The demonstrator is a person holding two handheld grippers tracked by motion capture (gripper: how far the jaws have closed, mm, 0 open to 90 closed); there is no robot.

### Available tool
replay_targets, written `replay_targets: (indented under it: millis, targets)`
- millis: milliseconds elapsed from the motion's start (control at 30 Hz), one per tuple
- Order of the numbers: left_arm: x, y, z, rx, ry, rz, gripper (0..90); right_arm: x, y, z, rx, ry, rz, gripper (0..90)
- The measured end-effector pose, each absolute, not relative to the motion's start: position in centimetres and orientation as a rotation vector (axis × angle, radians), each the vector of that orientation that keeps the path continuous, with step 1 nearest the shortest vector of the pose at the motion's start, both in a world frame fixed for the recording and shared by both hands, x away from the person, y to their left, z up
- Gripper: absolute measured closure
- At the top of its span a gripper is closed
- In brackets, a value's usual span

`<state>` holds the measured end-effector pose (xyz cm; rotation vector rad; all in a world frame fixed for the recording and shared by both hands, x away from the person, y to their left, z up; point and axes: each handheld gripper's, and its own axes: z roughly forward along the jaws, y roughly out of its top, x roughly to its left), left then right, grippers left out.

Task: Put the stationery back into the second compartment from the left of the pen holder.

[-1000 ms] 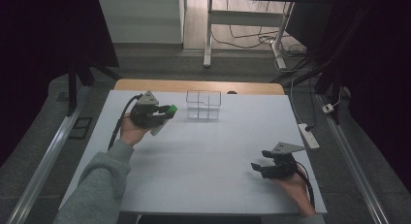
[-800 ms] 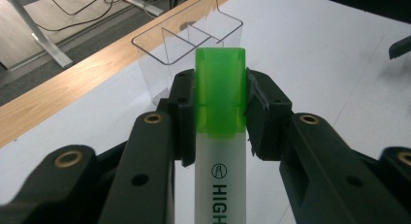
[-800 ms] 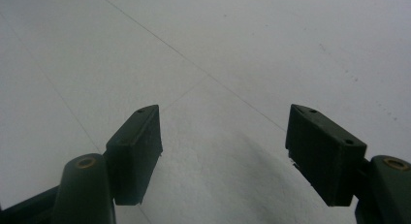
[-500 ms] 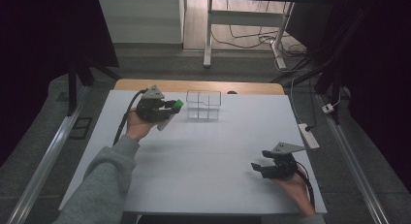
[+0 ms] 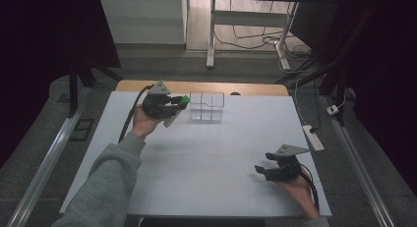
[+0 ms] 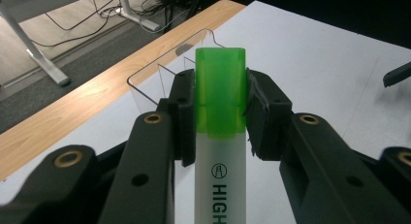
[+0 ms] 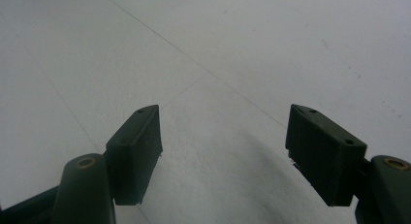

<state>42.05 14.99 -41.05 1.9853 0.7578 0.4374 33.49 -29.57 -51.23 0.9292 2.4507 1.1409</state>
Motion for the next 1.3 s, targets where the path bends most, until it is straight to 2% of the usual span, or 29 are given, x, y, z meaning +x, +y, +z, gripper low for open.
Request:
replay_targets:
  millis: [1033,1300]
  targets:
    - [46.4,11.8,-40.3,1.941,0.749,0.432,66.8,33.6,-29.8,-51.3,0.942,2.439,1.152,28.2]
    - [47.7,10.7,-40.5,1.921,0.764,0.381,66.7,33.7,-29.9,-51.4,0.950,2.441,1.154,28.2]
